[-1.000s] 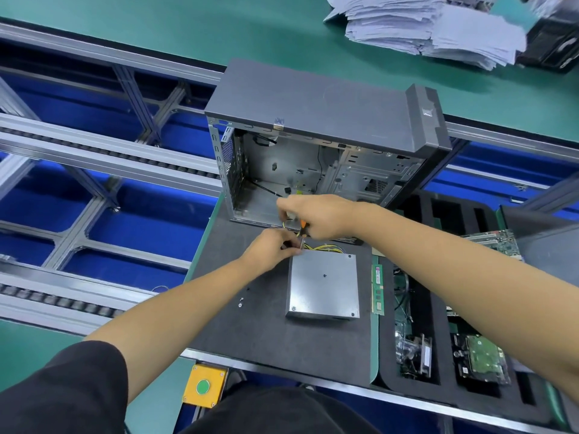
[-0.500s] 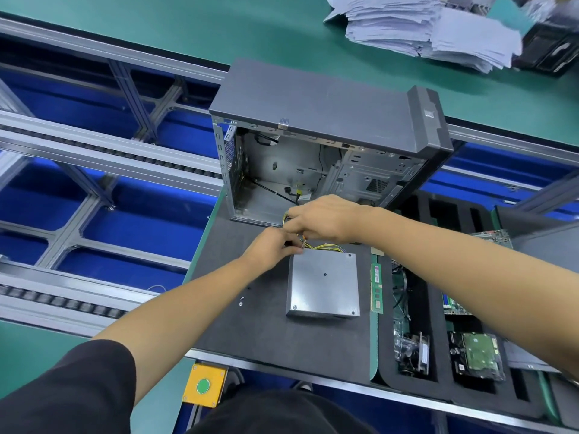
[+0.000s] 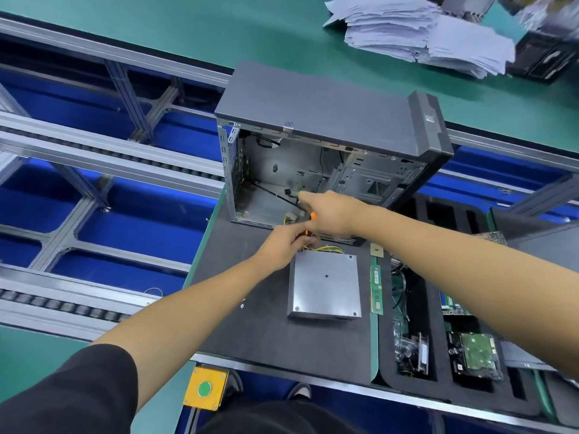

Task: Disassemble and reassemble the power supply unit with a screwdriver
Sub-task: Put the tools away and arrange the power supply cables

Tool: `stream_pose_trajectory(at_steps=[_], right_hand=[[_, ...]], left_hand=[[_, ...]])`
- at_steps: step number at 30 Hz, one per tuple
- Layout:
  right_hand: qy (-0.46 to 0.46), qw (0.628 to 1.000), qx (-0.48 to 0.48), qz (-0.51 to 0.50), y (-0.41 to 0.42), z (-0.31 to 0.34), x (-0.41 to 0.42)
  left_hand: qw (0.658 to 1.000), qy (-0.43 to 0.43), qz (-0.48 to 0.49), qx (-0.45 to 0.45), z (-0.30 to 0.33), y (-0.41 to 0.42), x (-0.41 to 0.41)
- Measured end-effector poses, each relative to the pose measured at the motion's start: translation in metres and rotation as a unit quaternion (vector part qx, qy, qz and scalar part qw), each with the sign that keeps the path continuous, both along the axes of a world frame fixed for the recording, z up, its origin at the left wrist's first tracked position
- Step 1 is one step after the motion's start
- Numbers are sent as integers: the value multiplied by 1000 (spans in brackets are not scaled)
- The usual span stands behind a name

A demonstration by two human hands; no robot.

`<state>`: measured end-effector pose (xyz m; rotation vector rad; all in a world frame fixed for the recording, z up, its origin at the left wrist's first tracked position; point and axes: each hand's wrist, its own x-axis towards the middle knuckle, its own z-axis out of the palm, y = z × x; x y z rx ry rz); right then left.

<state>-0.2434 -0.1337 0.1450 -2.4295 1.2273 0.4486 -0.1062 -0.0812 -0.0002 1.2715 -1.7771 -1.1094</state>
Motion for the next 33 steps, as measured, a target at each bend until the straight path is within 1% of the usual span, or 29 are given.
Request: stream_pose_trajectory(at_steps=[1,2,4,7,9,11,13,14,16,17,18,19,20,21,22,23,24,26,27,28,29,30,31,32,33], right_hand=[[27,999,13,-36,-1,0,4],[55,997,16,-46,-2,0,7],[77,997,7,-19,-4,-1,7],[65,996,1,60,-3,2,2],[88,988,-22,127,-1,5,1],[110,974,-47,195,-1,9,5],[118,956,-56,264,-4,13,6],[120,944,-61,302,-6,15,6],[127,919,-70,366,-9,17,2],[135,916,-79,369,-9,17,-1],[147,916,-103,359,-9,15,-4],[147,935,-116,300,-7,12,-6],[129,964,-103,208,-6,8,-6],[114,986,-63,108,-4,5,-2],[93,995,-15,38,-3,3,3],[79,997,14,16,-5,1,8],[75,997,27,18,-5,0,11],[92,992,15,80,-4,2,9],[101,986,-7,131,-5,4,5],[113,972,-37,201,-8,7,2],[138,946,-69,286,-9,10,-1],[163,908,-101,372,-11,13,-2],[173,869,-124,446,-12,14,-3],[170,839,-137,499,-12,15,-2],[160,833,-137,511,-12,14,-1]], left_hand=[[1000,6,0,-2,1,1,1],[1000,12,-5,3,1,1,2],[999,19,-21,18,2,-2,1],[996,25,-74,44,10,-6,3],[991,22,-123,56,14,-8,8],[985,46,-156,63,18,-6,13],[983,81,-142,87,20,-5,14],[984,84,-129,92,20,-4,14],[991,63,-101,67,16,-1,8],[994,54,-85,52,15,1,4],[995,53,-67,45,13,2,-1],[996,61,-47,41,11,4,-4],[996,74,-31,40,10,3,-6],[995,83,-20,41,11,4,-7],[995,85,-14,41,12,4,-6],[996,81,-12,41,14,4,-5],[996,74,-19,44,15,3,-4],[995,55,-59,62,22,-1,-1],[992,55,-82,75,26,-6,1],[989,56,-105,89,30,-11,3],[986,40,-131,96,33,-16,6],[983,5,-159,91,35,-20,6],[978,-29,-186,91,36,-19,6],[977,-37,-189,96,34,-18,4],[980,-20,-168,105,32,-12,1]])
